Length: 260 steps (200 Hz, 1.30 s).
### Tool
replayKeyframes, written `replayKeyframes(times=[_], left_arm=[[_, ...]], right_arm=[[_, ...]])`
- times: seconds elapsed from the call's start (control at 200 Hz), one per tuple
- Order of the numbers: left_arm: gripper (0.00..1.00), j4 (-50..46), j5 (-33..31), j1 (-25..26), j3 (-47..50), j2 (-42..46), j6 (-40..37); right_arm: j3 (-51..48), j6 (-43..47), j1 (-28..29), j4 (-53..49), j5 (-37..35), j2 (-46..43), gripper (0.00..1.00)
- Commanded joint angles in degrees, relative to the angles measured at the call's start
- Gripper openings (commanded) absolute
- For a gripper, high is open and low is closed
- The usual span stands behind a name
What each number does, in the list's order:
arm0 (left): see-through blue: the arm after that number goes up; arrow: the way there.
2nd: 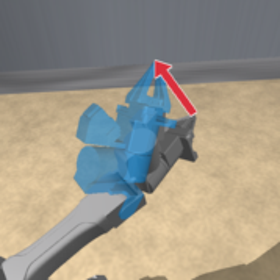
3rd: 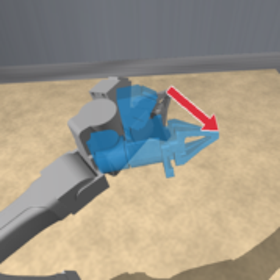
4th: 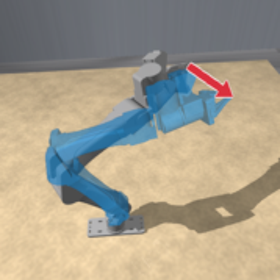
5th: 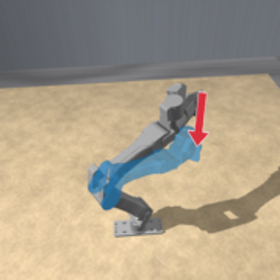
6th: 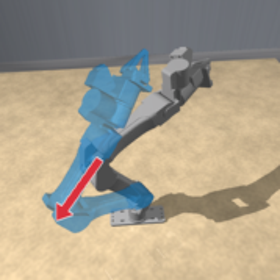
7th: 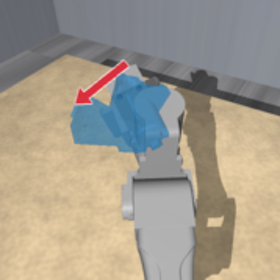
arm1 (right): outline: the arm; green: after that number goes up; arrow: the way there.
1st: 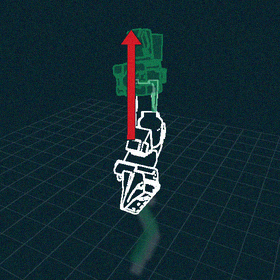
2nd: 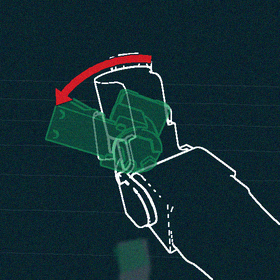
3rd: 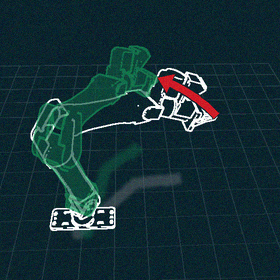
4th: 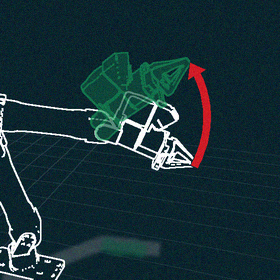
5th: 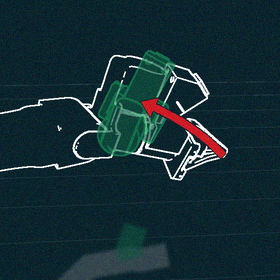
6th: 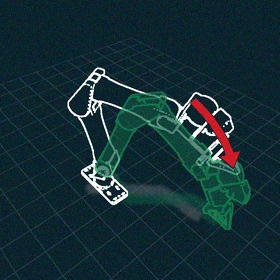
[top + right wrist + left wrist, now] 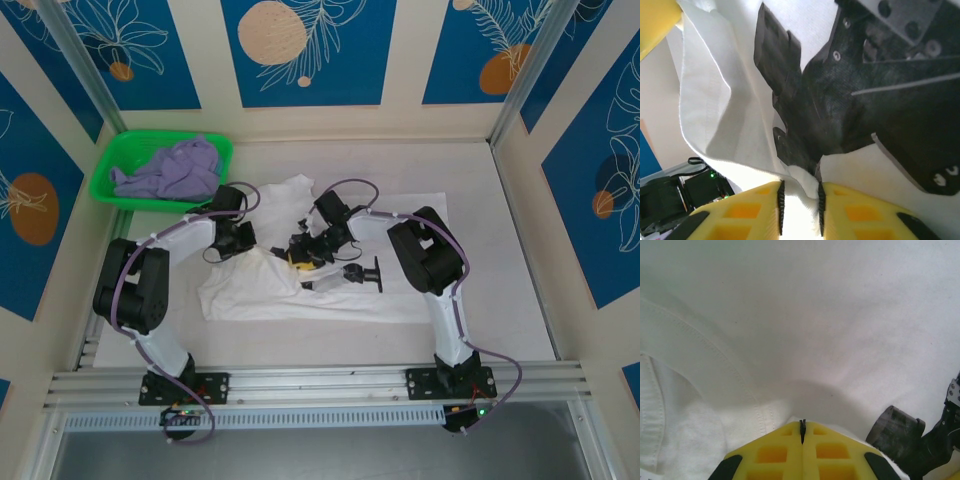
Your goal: Fold and stack the t-shirts
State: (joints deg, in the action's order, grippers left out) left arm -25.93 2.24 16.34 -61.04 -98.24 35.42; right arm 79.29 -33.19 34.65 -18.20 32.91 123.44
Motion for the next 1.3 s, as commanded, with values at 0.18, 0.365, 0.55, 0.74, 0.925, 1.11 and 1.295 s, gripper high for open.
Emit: replayKeyframes(times=[0.18,0.365,0.55,0.74,0.925,1.11,1.295], left_arm=[[0.00,-0.47,-1.40,-0.25,0.23,1.38,-0.78],[0.00,-0.36,-2.71,-0.21,0.00,1.49,-1.14],[0.00,1.40,-2.64,-0.16,-0.17,0.97,-1.46],[0.00,2.19,-4.29,-0.09,-0.38,0.80,-2.00],[0.00,2.54,-4.35,-0.10,-0.89,-0.49,-2.52],[0.13,2.39,-4.59,-0.08,-2.57,-2.29,-2.89],[0.35,-0.48,-6.81,-0.17,-7.31,-3.42,-3.52]], right_arm=[[-1.53,-1.03,0.15,0.80,2.59,-1.55,0.13],[-2.36,-1.04,-0.54,0.38,-1.62,-3.93,0.07],[-4.01,-0.95,-0.39,0.92,-5.61,-5.88,0.04],[-5.08,-1.27,0.13,0.75,-10.33,-7.43,0.03],[-5.15,-2.16,0.23,0.91,-13.07,-7.78,0.03],[-3.25,-3.00,0.16,-1.30,-15.67,-6.70,0.08],[-3.48,-5.09,0.14,-2.02,-17.58,-7.86,0.17]])
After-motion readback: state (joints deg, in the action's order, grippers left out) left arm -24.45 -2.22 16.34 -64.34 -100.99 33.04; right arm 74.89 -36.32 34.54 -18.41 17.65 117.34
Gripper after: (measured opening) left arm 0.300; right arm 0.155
